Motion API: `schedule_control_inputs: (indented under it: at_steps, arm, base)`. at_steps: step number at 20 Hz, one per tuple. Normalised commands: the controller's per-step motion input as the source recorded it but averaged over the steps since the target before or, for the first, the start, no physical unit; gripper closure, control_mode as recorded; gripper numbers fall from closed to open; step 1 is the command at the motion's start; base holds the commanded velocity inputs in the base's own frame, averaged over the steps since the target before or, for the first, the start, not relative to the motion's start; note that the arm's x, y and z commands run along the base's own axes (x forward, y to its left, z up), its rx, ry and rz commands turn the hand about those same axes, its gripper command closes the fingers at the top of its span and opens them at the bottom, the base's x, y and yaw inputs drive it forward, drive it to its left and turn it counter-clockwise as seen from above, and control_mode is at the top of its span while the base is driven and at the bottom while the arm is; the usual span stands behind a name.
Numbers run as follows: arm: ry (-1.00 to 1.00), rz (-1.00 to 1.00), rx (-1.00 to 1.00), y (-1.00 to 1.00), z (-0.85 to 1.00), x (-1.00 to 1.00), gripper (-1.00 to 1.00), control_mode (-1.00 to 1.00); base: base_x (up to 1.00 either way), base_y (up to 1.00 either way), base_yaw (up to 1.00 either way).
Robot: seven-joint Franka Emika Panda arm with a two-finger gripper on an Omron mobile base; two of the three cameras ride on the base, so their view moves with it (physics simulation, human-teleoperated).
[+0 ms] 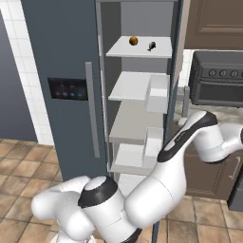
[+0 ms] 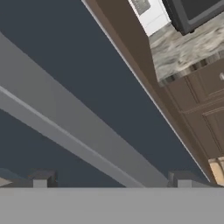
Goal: Pick up the frozen fish from the freezer, place it on any shelf in the fridge, and close the fridge and freezer doors when done.
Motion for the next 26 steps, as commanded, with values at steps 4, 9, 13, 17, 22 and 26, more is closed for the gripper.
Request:
schedule_control_inputs:
  at_steps: [4, 9, 13, 17, 22, 26]
  arm:
    - [0.0, 0.0, 0.04, -0.06, -0.1, 0.34, -1.0, -1.0]
    - [0.0, 0.0, 0.04, -0.01, -0.14, 0.38, -1.0, -1.0]
    - [0.0, 0.0, 0.04, 0.0, -0.14, 0.32, -1.0, -1.0]
    - [-0.02, 0.0, 0.06, 0.19, -0.1, 0.24, -1.0, -1.0]
    - [-0.04, 0.0, 0.04, 0.9, -0.11, 0.14, -1.0, -1.0]
    - [-0.01, 0.0, 0.07, 0.99, -0.02, 0.24, -1.0, -1.0]
  base:
    - [0.0, 0.0, 0.0]
    - [0.0, 0.0, 0.0]
    - [0.0, 0.0, 0.0]
    - [0.0, 0.0, 0.0]
    - [0.0, 0.0, 0.0]
    - [0.0, 0.0, 0.0]
